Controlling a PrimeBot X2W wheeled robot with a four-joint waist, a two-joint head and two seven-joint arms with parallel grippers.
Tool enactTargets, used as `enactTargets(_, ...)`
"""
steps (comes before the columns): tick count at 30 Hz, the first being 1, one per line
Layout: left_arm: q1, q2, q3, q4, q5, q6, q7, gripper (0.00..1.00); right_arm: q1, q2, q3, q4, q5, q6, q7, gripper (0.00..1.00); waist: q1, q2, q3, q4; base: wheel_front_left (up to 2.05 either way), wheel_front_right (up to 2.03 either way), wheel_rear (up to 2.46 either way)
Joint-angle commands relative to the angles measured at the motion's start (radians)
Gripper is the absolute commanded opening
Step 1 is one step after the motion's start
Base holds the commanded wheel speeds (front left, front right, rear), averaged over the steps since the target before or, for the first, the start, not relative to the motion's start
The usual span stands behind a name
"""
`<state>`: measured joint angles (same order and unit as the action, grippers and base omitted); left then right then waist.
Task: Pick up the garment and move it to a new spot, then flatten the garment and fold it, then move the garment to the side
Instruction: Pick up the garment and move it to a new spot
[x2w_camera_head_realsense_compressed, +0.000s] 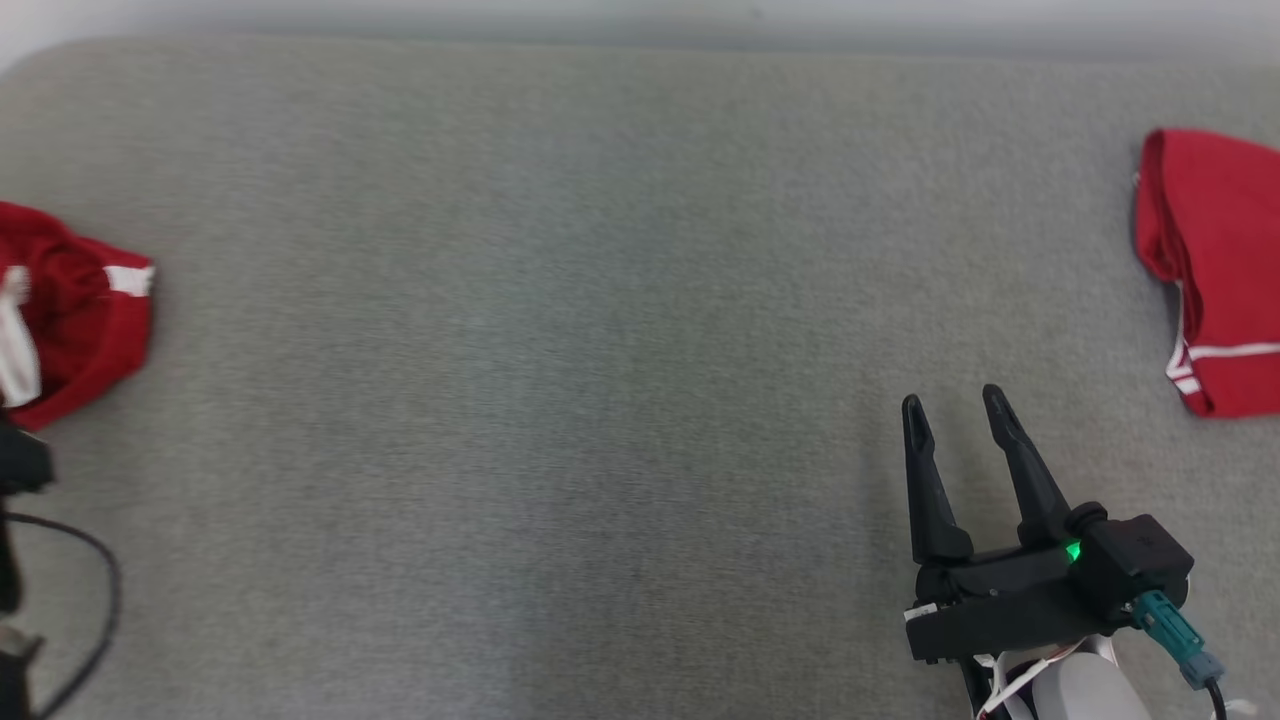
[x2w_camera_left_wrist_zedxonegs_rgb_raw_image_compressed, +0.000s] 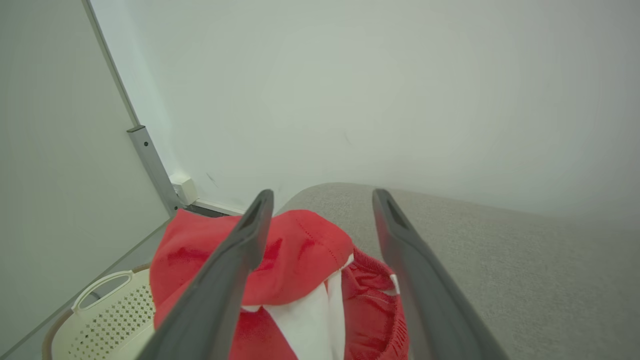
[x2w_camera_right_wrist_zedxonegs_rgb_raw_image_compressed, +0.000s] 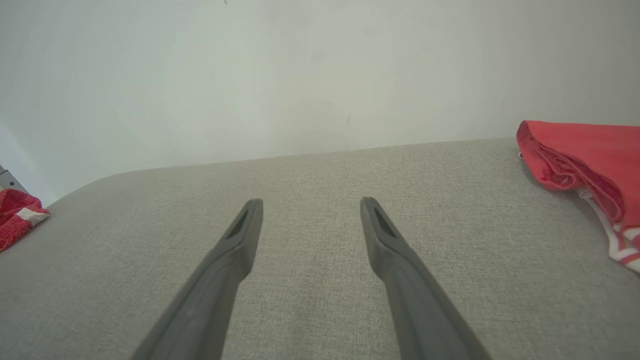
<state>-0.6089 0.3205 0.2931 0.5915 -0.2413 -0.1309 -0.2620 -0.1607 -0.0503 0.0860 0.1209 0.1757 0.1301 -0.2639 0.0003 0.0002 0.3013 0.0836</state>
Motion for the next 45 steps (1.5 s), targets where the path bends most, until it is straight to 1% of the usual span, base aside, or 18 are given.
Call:
enactTargets(1,-0.033,0.031,0.002,0.043,-0.002,0.001,0.013,1.00,-0.013,0.000,0.000,-0.001,0.008,0.000,0.000,1.00,-0.0003,-0.0002,0.074,-0.074,0.00,0.00,0.00)
enactTargets(4,-0.086,0.064,-0.002,0.131,-0.011,0.001,0.023,1.00,-0.026,0.000,0.000,-0.003,0.008,0.000,0.000,1.00,-0.0003,-0.0002,0.085,-0.084,0.00,0.00,0.00)
enactTargets(11,-0.160,0.110,-0.004,0.340,-0.035,0.010,0.123,1.00,-0.022,0.000,0.001,-0.002,0.001,0.000,0.000,1.00,-0.0003,-0.0002,0.084,-0.093,0.00,0.00,0.00)
enactTargets(12,-0.165,0.106,0.007,0.378,-0.049,0.016,0.154,1.00,-0.021,0.000,0.000,0.000,-0.001,0.000,0.000,1.00,-0.0003,-0.0002,0.081,-0.092,0.00,0.00,0.00)
enactTargets(15,-0.187,0.106,0.018,0.455,-0.072,0.013,0.216,1.00,-0.017,0.000,-0.004,0.003,-0.012,0.000,0.000,1.00,-0.0003,-0.0002,0.074,-0.088,0.00,0.00,0.00)
enactTargets(18,-0.200,0.102,0.014,0.523,-0.084,0.019,0.283,1.00,-0.010,0.000,-0.005,0.006,-0.020,0.000,0.000,1.00,-0.0003,-0.0002,0.064,-0.083,0.00,0.00,0.00)
enactTargets(20,-0.208,0.099,0.013,0.555,-0.090,0.023,0.305,1.00,-0.010,0.000,-0.001,0.008,-0.023,0.000,0.000,1.00,-0.0003,-0.0002,0.058,-0.082,0.00,0.00,0.00)
enactTargets(22,-0.206,0.099,0.006,0.573,-0.088,0.022,0.301,1.00,-0.010,0.000,0.003,0.010,-0.026,0.000,0.000,1.00,-0.0003,-0.0002,0.052,-0.082,0.00,0.00,0.00)
enactTargets(23,-0.205,0.100,0.003,0.580,-0.088,0.021,0.295,0.89,-0.010,0.000,0.005,0.011,-0.027,0.000,0.000,1.00,-0.0003,-0.0002,0.049,-0.082,0.00,0.00,0.00)
enactTargets(24,-0.203,0.101,-0.002,0.583,-0.086,0.019,0.282,0.11,-0.009,0.000,0.006,0.012,-0.028,0.000,0.000,1.00,-0.0003,-0.0002,0.046,-0.082,0.00,0.00,0.00)
enactTargets(25,-0.201,0.101,-0.005,0.585,-0.084,0.017,0.269,0.00,-0.007,0.000,0.007,0.013,-0.029,0.000,0.000,1.00,-0.0003,-0.0002,0.042,-0.082,0.00,0.00,0.00)
enactTargets(28,-0.196,0.106,-0.015,0.582,-0.083,0.010,0.215,0.00,0.003,0.000,0.007,0.016,-0.028,0.000,0.000,1.00,-0.0003,-0.0002,0.025,-0.078,0.00,0.00,0.00)
enactTargets(29,-0.199,0.110,-0.020,0.573,-0.085,0.010,0.171,0.00,0.009,0.000,0.004,0.017,-0.027,0.000,0.000,1.00,-0.0003,-0.0002,0.012,-0.073,0.00,0.00,0.00)
enactTargets(32,-0.219,0.111,-0.036,0.553,-0.087,0.003,0.110,0.00,0.024,0.000,-0.002,0.021,-0.022,0.000,0.000,1.00,-0.0003,-0.0002,-0.011,-0.060,0.00,0.00,0.00)
enactTargets(33,-0.219,0.111,-0.036,0.553,-0.087,0.003,0.110,0.00,0.024,0.000,-0.002,0.021,-0.022,0.000,0.000,1.00,-0.0003,-0.0002,-0.011,-0.060,0.00,0.00,0.00)
enactTargets(36,-0.251,0.112,-0.057,0.516,-0.094,-0.001,0.064,0.00,0.032,0.000,-0.005,0.021,-0.014,0.000,0.000,1.00,-0.0003,-0.0002,-0.033,-0.046,0.00,0.00,0.00)
enactTargets(40,-0.294,0.105,-0.144,0.405,-0.110,0.001,0.031,0.00,0.041,0.000,-0.001,0.028,-0.006,0.000,0.000,1.00,-0.0003,-0.0002,-0.064,-0.032,0.00,0.00,0.00)
enactTargets(45,-0.329,0.117,-0.233,0.268,-0.141,0.000,0.030,0.00,0.047,0.000,0.002,0.029,0.011,0.000,0.000,1.00,-0.0003,-0.0002,-0.092,-0.047,0.00,0.00,0.00)
